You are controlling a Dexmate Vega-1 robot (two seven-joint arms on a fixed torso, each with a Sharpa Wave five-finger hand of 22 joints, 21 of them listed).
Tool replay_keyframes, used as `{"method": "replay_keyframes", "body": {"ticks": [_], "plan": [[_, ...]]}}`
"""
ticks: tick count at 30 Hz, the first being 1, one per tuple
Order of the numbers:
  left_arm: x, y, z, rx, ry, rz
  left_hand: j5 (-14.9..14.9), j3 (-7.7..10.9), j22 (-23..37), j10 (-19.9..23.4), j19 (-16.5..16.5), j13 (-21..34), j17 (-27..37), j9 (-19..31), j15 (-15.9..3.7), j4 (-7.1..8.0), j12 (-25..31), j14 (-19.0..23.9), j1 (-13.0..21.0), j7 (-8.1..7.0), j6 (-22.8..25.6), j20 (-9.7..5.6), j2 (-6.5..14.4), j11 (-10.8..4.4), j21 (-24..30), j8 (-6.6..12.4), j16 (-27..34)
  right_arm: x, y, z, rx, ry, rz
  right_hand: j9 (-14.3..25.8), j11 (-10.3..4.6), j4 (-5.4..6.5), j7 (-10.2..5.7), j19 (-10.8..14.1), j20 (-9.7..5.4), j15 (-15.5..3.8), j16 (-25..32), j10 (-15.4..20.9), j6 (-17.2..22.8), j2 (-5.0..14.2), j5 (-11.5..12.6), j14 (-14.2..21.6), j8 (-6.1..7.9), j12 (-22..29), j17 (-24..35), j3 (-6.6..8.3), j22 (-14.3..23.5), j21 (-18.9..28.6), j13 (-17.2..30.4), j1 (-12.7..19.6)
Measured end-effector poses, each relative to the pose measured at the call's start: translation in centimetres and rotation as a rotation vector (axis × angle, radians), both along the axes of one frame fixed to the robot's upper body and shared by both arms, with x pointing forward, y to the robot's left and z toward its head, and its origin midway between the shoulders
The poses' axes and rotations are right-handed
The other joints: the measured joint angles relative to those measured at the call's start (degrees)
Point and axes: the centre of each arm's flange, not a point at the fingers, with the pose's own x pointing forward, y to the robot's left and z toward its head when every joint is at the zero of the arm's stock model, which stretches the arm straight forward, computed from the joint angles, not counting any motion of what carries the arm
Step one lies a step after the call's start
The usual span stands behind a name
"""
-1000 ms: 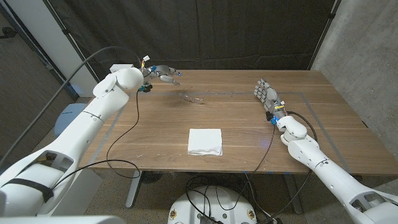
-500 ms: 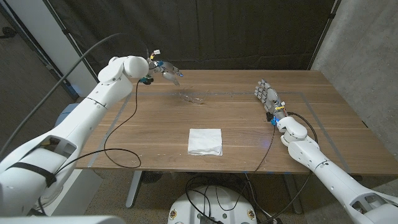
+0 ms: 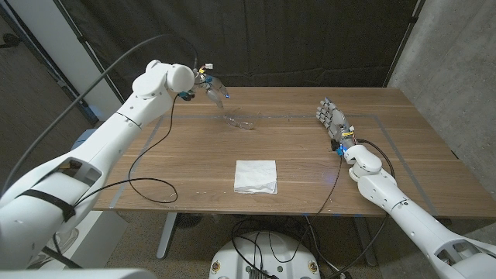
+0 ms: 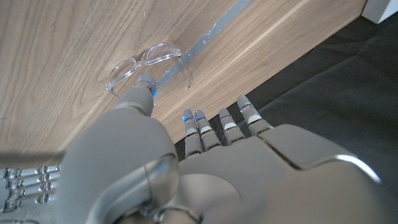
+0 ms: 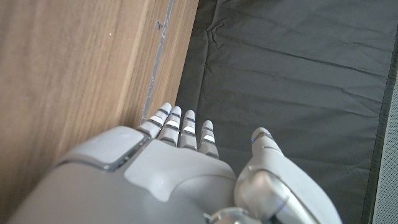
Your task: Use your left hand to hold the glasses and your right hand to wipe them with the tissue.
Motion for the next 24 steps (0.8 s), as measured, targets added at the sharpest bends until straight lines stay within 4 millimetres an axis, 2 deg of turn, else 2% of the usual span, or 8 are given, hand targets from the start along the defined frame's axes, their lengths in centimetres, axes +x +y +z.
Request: {"method": "replay_keyframes", "body": {"ticks": [3,4,5,9,17,24], "plan": [[0.2,-0.8,-0.2,0.009,0.007,-0.009,0.0,0.16,0.0,-0.1,0.1,0.0,0.0,0.0,0.0,-0.15,0.0,0.0,1.0,-0.56,0.1,-0.12,0.0,-0.11,0.0,0.0,0.0,0.0,0.0,0.0,0.0,-0.001,0.0,0.0,0.0,0.0,0.0,0.0,0.0,0.0,0.0,0.0,0.0,0.0,0.0,0.0,0.0,0.0,0.0,0.0,0.0,0.0,0.0,0.0],[0.3,-0.9,-0.2,0.095,-0.032,0.024,0.0,0.16,0.0,0.0,0.2,0.0,0.0,0.0,0.0,-0.15,0.0,0.0,1.4,-0.82,0.0,-0.23,-0.3,-0.55,0.0,0.0,0.0,0.1,0.0,-0.1,0.002,0.002,-0.001,0.0,0.0,0.0,0.13,0.0,0.0,0.0,0.0,0.0,0.1,0.0,0.0,0.0,0.0,0.0,0.0,0.0,0.0,0.0,0.0,0.0],[0.3,-1.1,-0.3,0.097,-0.029,0.022,0.0,0.16,0.0,0.0,0.3,0.0,0.0,0.0,0.0,-0.15,0.0,0.0,1.6,-1.17,0.1,-0.31,-0.2,-0.63,0.0,0.0,0.0,0.1,0.0,-0.1,0.002,0.002,-0.001,0.0,0.0,0.0,0.22,0.0,0.0,0.0,0.0,0.0,0.2,0.0,0.0,0.0,0.0,0.0,0.0,0.0,0.0,0.0,0.0,0.0],[0.6,-1.7,-0.7,0.132,-0.042,0.023,0.0,-0.02,0.0,0.2,0.5,0.0,0.0,0.3,0.0,0.03,-0.1,0.0,2.1,-1.48,0.4,-0.53,-0.4,-0.88,-0.2,0.0,0.0,0.1,0.0,-0.2,0.003,0.002,0.0,0.0,0.04,0.0,0.31,0.0,0.0,0.0,0.0,0.0,0.3,-0.02,0.0,0.0,0.0,0.0,0.0,0.0,0.0,0.0,0.0,0.0],[1.1,-3.1,-1.3,0.218,-0.082,0.008,0.0,-1.13,0.0,0.3,0.6,0.2,0.0,0.3,0.0,0.64,-0.4,0.0,1.3,-1.88,0.6,-0.62,-2.3,-0.95,-0.2,0.0,0.0,0.2,0.0,-0.4,0.007,0.006,0.0,0.0,0.23,0.0,0.31,0.0,0.0,0.0,0.0,0.2,0.3,-0.24,0.0,0.0,0.0,0.0,0.0,0.0,0.0,0.0,0.0,-0.2],[1.5,-4.0,-2.1,0.263,-0.083,-0.011,0.0,-1.53,0.0,0.4,0.9,0.3,0.2,0.3,0.0,0.72,-0.4,0.0,1.2,-2.29,0.6,-0.92,-2.4,-1.05,-0.5,0.0,0.0,0.2,-0.2,-0.7,0.012,0.011,-0.001,0.0,0.23,0.0,0.31,0.0,0.0,-0.01,0.0,0.2,0.3,-0.24,0.0,0.0,0.0,0.0,0.0,0.0,0.0,0.0,0.0,-0.2]]}}
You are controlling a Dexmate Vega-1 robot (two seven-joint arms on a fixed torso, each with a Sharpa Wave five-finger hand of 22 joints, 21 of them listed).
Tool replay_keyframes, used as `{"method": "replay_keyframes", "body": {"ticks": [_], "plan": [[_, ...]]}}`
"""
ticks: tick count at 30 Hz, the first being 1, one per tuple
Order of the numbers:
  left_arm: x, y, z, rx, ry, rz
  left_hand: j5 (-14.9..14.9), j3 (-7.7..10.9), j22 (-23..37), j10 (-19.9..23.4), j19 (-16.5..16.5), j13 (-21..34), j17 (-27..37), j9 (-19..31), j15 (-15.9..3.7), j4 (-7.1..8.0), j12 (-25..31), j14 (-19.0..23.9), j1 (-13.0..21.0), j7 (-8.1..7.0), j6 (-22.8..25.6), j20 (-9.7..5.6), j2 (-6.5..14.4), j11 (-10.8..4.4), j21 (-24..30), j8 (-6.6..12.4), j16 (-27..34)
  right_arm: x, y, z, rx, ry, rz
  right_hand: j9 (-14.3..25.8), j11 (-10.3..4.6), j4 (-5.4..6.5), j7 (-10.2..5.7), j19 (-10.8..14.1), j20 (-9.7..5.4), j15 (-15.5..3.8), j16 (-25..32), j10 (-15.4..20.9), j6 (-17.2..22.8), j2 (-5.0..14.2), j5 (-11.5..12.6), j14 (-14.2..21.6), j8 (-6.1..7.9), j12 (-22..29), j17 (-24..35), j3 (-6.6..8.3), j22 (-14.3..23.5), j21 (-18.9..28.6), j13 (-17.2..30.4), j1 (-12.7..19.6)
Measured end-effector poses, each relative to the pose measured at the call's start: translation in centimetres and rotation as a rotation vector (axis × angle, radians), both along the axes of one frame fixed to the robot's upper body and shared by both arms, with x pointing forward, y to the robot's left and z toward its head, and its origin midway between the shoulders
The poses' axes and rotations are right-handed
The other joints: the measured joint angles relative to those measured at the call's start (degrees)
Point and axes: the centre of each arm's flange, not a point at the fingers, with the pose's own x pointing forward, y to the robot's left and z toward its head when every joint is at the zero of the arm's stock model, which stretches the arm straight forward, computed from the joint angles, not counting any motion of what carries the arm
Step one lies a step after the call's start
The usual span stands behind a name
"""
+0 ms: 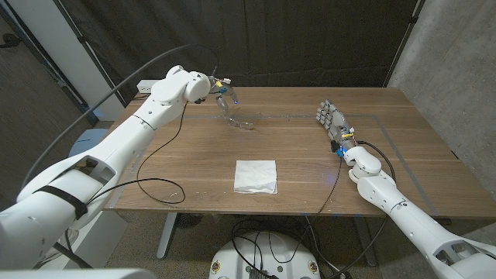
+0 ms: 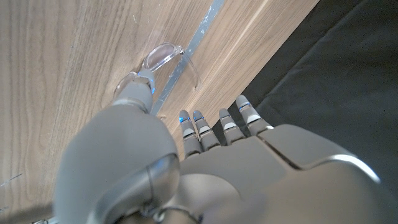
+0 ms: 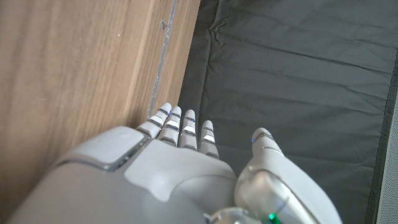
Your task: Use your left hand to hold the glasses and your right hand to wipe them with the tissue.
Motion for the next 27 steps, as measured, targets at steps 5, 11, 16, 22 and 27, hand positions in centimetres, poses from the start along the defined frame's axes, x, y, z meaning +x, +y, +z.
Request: {"method": "replay_keyframes", "body": {"ticks": [5,11,16,22,27], "plan": [[0.4,-0.5,-0.8,0.026,0.003,-0.011,0.4,0.0,0.0,1.1,0.0,0.0,0.0,0.0,-0.08,0.0,0.0,0.4,0.4,-0.73,1.4,0.0,-0.4,-0.4,0.0,0.61,0.0,0.0,-0.1,-0.1,0.002,0.002,-0.001,0.0,0.0,0.01,0.0,0.0,0.0,0.0,0.0,0.0,0.0,0.0,0.0,0.0,0.0,0.0,0.0,0.0,0.0,0.0,0.0,0.0],[0.8,-1.0,-1.8,0.065,-0.006,-0.018,0.9,0.01,0.0,2.2,0.5,0.3,0.0,0.3,-0.16,0.0,0.0,0.9,1.8,-1.02,2.3,-0.53,0.0,-0.68,0.0,1.04,0.0,0.0,-0.1,-0.2,0.003,0.004,-0.002,0.0,0.0,0.24,0.0,0.0,0.0,0.0,0.0,0.0,0.0,0.0,0.0,0.0,0.0,0.0,0.0,0.24,0.0,0.0,0.0,0.0],[1.1,-1.3,-2.7,0.089,-0.01,-0.022,1.3,0.01,0.0,3.1,1.2,0.4,0.0,0.3,-0.08,0.0,0.0,1.6,3.1,-1.04,3.5,-0.39,0.0,-0.63,0.0,1.47,0.3,0.0,-0.2,-0.3,0.004,0.005,-0.002,0.0,0.0,0.24,0.0,0.0,0.0,0.0,0.0,0.0,0.0,-0.18,0.0,0.0,0.0,0.0,0.0,0.24,0.0,0.0,0.0,-0.3],[1.4,-1.4,-3.7,0.119,-0.027,-0.027,1.8,0.01,0.0,5.9,1.4,0.8,0.0,0.5,-0.14,0.01,0.7,2.4,4.1,-1.0,6.0,-0.6,-0.1,-0.65,0.0,2.49,0.3,0.0,-0.2,-0.4,0.006,0.007,-0.003,0.0,0.0,0.24,-0.13,0.0,0.0,0.0,0.0,0.0,0.1,0.09,0.0,0.0,0.0,0.0,0.0,0.24,0.0,-0.2,0.0,-0.5],[1.6,-1.2,-4.7,0.121,-0.009,-0.024,2.1,-0.47,0.0,8.5,2.0,1.3,0.3,0.8,-0.01,0.49,1.7,3.8,4.4,-0.89,8.6,-0.73,-0.4,-0.68,0.0,3.93,0.7,0.0,-0.2,-0.5,0.007,0.009,-0.004,0.0,0.2,0.49,-0.23,0.0,0.0,0.0,0.0,0.2,0.2,0.06,0.0,0.0,0.0,0.0,0.2,-0.01,0.0,-0.2,0.0,-0.6]]}}
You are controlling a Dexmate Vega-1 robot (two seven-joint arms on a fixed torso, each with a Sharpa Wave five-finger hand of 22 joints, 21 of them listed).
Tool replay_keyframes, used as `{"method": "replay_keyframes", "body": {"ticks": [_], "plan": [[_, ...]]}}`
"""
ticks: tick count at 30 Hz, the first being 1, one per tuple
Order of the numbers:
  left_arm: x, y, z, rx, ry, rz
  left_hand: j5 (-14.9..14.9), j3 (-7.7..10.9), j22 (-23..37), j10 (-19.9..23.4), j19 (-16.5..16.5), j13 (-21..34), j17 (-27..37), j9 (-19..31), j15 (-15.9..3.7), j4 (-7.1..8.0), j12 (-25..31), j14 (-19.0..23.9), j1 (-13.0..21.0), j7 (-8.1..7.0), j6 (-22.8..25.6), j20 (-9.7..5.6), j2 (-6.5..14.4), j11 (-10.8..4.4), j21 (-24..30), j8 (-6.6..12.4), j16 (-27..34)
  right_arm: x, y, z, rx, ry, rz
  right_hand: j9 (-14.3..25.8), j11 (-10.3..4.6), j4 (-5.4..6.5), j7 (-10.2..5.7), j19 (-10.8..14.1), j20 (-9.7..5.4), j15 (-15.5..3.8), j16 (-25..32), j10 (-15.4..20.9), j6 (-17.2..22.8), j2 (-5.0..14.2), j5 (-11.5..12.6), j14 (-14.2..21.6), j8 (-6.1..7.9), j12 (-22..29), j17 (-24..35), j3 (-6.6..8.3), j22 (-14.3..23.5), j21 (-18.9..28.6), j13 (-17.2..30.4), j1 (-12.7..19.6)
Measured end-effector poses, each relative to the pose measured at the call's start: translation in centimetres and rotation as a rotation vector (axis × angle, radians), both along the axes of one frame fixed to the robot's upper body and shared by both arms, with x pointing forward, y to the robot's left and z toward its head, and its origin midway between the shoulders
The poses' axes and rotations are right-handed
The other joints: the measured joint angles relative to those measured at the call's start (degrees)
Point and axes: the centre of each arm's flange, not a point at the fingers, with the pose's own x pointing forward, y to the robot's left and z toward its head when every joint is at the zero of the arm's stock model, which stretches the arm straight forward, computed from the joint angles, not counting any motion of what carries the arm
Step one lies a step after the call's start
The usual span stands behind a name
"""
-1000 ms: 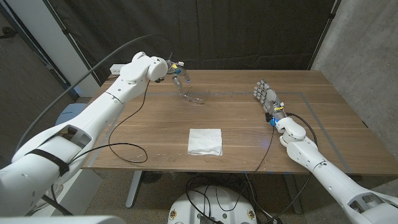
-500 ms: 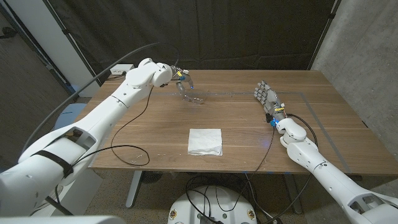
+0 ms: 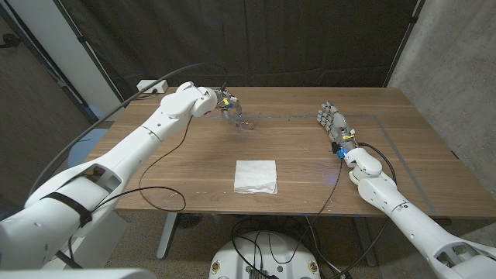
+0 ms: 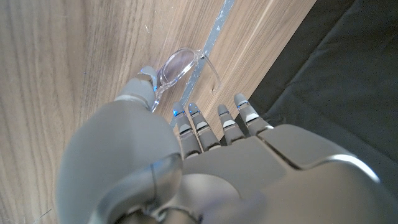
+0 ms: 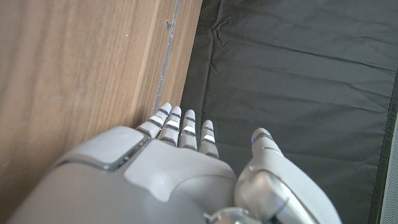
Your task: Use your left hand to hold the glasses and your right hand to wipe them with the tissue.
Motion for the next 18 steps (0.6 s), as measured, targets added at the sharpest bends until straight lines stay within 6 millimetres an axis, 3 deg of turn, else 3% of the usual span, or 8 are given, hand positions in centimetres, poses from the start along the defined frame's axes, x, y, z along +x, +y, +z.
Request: {"method": "replay_keyframes", "body": {"ticks": [8,14,18], "plan": [[0.5,0.1,-0.8,0.022,-0.051,-0.023,0.5,-0.95,0.0,4.2,0.9,1.1,0.2,0.0,-0.3,0.62,1.6,2.5,0.5,-0.04,4.3,-0.3,-0.5,-0.09,-0.1,2.12,0.5,0.0,0.0,-0.1,0.002,0.003,-0.002,0.0,0.0,0.0,-0.19,0.0,0.0,0.0,0.0,0.0,0.2,-0.03,0.0,0.0,0.0,0.0,0.1,0.0,0.0,0.0,0.0,-0.5],[0.9,0.4,-1.6,0.02,-0.063,-0.034,0.6,-1.02,0.0,5.0,1.2,1.3,0.3,0.0,-0.1,0.7,2.0,3.4,0.7,-0.23,5.1,-0.61,-0.4,-0.1,-0.4,2.42,0.8,0.0,0.0,-0.1,0.001,0.003,-0.006,0.0,0.0,0.54,0.03,0.0,0.0,0.0,0.0,0.0,0.4,-0.21,0.0,0.0,0.0,0.0,0.1,0.07,0.0,0.0,0.0,-0.6],[1.2,0.6,-1.9,0.011,-0.085,-0.055,0.9,-1.26,0.0,7.5,2.2,1.8,0.5,-0.1,-0.21,0.94,2.5,5.6,1.7,-0.11,7.5,-0.77,0.7,-0.1,-0.4,3.46,1.1,0.0,0.0,-0.1,0.0,0.003,-0.009,0.0,0.0,0.55,0.03,0.0,0.0,0.0,0.0,0.0,0.4,-0.44,0.0,0.0,0.0,0.0,0.1,0.09,0.0,0.0,0.0,-0.9]]}}
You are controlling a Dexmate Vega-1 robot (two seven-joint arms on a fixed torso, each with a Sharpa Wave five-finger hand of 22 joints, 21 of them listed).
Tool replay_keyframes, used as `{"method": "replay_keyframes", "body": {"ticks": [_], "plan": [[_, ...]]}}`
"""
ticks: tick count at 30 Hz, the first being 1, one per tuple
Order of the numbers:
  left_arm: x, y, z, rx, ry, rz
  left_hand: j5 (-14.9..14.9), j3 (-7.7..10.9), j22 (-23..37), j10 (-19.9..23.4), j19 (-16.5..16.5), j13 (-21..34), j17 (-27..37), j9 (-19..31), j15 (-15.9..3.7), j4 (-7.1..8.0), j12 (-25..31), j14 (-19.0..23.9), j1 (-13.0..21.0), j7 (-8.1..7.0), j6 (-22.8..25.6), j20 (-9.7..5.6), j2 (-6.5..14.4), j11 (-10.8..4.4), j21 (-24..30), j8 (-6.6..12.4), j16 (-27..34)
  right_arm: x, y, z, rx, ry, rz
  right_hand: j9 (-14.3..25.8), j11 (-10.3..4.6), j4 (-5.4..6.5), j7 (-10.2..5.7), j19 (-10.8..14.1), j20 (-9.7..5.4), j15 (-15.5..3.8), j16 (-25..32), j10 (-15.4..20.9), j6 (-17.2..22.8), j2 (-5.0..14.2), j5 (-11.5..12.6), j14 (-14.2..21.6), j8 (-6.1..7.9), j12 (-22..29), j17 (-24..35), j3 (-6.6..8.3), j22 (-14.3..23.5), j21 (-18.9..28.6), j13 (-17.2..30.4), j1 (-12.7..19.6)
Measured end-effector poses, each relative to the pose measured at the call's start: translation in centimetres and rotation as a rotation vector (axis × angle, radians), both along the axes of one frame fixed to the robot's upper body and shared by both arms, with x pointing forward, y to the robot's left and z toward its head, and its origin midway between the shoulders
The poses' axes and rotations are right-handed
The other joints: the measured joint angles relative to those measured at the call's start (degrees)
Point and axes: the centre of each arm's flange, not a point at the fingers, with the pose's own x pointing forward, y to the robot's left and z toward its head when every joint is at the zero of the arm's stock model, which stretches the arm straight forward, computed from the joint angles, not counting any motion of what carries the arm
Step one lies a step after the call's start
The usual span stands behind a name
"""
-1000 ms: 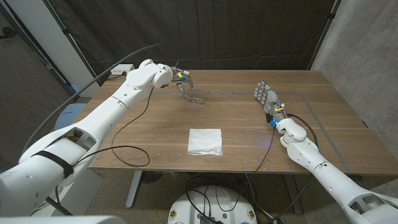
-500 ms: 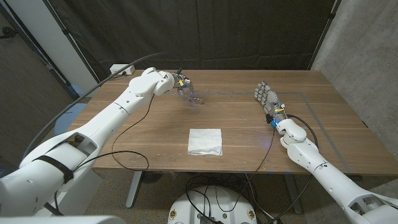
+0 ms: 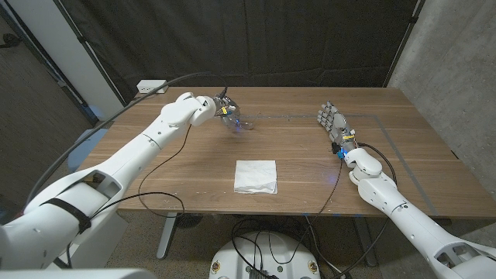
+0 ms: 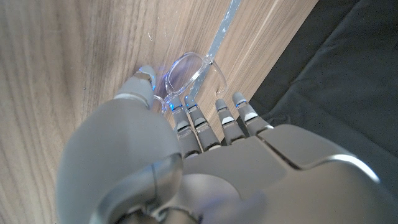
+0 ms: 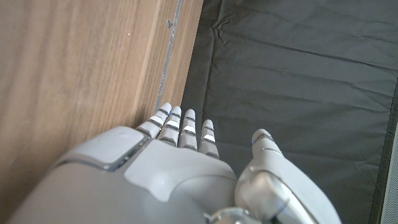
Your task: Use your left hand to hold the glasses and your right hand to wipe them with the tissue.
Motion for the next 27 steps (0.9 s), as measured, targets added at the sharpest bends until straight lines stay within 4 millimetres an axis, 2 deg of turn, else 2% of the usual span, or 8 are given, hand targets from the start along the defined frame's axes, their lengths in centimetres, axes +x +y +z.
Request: {"method": "replay_keyframes", "body": {"ticks": [3,7,11,16,20,27], "plan": [[0.2,0.1,-0.3,-0.007,-0.019,-0.018,0.0,0.0,0.0,2.2,0.6,0.3,0.1,-0.1,-0.05,0.0,0.7,1.9,0.9,0.09,2.4,-0.64,0.9,0.0,0.0,1.08,0.3,0.0,0.0,0.0,-0.003,0.0,-0.004,0.0,0.0,0.0,0.0,0.0,0.0,0.0,0.0,0.0,0.0,0.0,0.0,0.0,0.0,0.0,0.0,0.0,0.0,0.0,0.0,0.0],[0.4,0.2,-0.6,-0.013,-0.046,-0.041,-0.2,0.0,0.0,4.1,1.0,0.8,0.3,-0.4,-0.11,0.0,1.3,4.0,1.7,0.2,5.1,-0.6,1.7,0.17,0.0,2.26,0.3,0.0,0.0,0.0,-0.005,0.0,-0.009,0.0,0.0,0.24,0.0,0.0,0.0,0.0,0.0,0.0,0.0,0.32,0.0,0.0,0.0,0.0,0.0,-0.24,0.0,0.0,0.0,-0.3],[0.6,0.3,-0.9,-0.015,-0.055,-0.048,-0.3,0.18,0.0,5.1,1.2,1.1,0.6,-0.6,-0.1,-0.18,1.8,4.7,2.0,0.29,5.6,-0.63,2.0,0.19,0.0,2.36,0.3,0.0,0.0,0.1,-0.009,0.0,-0.014,0.0,0.0,0.24,-0.01,0.0,0.0,0.0,0.0,0.0,0.0,0.02,0.0,0.0,0.0,0.0,0.0,-0.24,0.0,0.0,0.0,-0.6],[0.9,0.2,-1.5,-0.008,-0.074,-0.06,-0.7,0.34,0.0,7.6,1.2,2.0,1.1,-0.6,-0.11,-0.34,3.3,6.4,3.3,1.56,6.8,-0.63,2.4,0.38,0.0,3.1,0.3,0.0,-0.1,0.2,-0.013,0.0,-0.019,0.0,0.0,0.4,-0.01,0.0,0.0,0.0,0.0,0.0,0.0,0.02,0.0,0.0,0.0,0.0,0.0,-0.41,0.0,0.0,0.0,-0.6],[1.1,0.1,-2.1,0.0,-0.097,-0.074,-1.4,0.34,0.0,10.2,2.1,3.4,2.1,-0.6,-0.27,-0.34,5.4,9.3,3.8,2.38,10.0,-1.03,2.7,0.61,0.0,4.72,1.0,0.1,-0.2,0.2,-0.017,0.002,-0.022,0.0,0.0,0.48,-0.01,0.0,0.0,0.0,0.0,0.0,0.0,0.02,0.0,0.0,0.0,0.0,0.0,-0.48,0.0,0.0,0.0,-0.6],[1.3,0.2,-2.9,0.011,-0.136,-0.097,-1.8,0.14,0.1,15.6,3.7,5.5,3.7,-0.9,-0.46,-0.13,8.9,14.8,5.7,2.67,17.0,-1.66,3.9,0.58,0.0,8.07,1.9,0.1,-0.2,0.4,-0.02,0.002,-0.024,0.0,0.0,0.47,-0.01,0.0,0.0,0.0,0.0,0.0,0.0,-0.2,0.0,0.0,0.0,0.0,0.0,-0.48,0.3,0.0,0.0,-0.8]]}}
